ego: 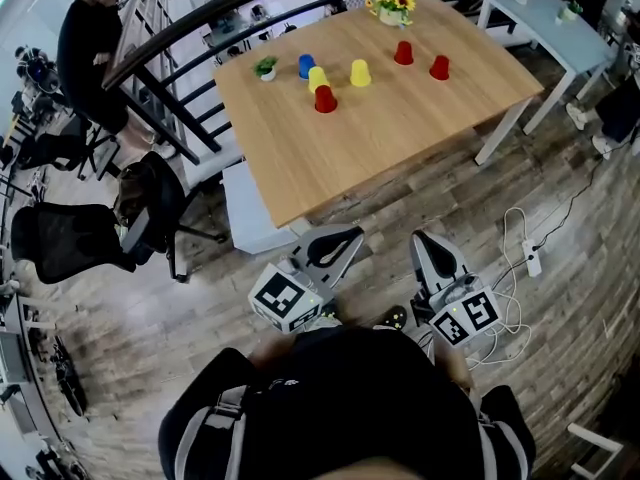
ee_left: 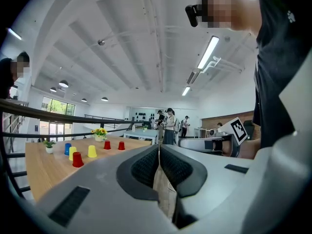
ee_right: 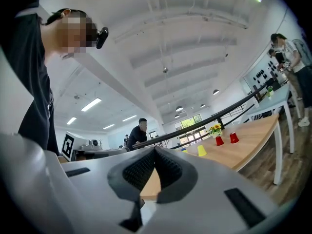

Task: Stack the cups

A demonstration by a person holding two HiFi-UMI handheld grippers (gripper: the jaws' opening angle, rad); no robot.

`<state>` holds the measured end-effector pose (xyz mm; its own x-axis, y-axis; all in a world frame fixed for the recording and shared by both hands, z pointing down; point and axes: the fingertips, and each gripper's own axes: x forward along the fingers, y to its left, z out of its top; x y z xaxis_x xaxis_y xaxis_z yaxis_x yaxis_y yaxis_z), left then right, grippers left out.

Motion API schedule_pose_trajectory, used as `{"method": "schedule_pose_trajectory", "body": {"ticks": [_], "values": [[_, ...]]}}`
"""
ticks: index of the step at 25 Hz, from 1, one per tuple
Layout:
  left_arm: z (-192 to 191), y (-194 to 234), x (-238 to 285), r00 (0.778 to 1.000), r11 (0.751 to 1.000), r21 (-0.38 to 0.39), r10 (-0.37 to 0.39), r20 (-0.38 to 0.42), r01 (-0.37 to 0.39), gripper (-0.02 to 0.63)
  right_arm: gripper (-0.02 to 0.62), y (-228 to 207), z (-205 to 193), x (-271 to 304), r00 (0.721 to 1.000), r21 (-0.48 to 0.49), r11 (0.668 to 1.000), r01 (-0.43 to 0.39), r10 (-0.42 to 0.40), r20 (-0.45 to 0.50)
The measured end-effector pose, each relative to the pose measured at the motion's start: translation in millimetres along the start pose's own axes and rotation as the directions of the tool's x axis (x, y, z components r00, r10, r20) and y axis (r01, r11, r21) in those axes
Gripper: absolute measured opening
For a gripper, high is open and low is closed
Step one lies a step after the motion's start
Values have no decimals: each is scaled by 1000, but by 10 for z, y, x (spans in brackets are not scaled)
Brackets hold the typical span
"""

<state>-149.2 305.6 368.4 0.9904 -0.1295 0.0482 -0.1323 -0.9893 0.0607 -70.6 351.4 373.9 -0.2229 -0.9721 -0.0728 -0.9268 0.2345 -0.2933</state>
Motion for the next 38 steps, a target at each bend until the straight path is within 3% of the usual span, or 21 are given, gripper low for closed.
{"method": "schedule_pose_trajectory", "body": {"ticks": [10, 25, 38], "values": [[-3, -119, 283, 1000, 1000, 10, -2, -11, 2, 17, 0, -264, 143, -242, 998, 15, 1000, 16, -17, 62], [9, -596, 927, 1000, 999, 40, 25, -13, -24, 17, 11, -794, 276, -873, 998, 26, 999, 23, -25, 49], [-59, -612, 1068, 997, 997, 59, 48, -54, -45, 17, 11, -959, 277, -952, 997, 73, 997, 12, -18, 72]]}}
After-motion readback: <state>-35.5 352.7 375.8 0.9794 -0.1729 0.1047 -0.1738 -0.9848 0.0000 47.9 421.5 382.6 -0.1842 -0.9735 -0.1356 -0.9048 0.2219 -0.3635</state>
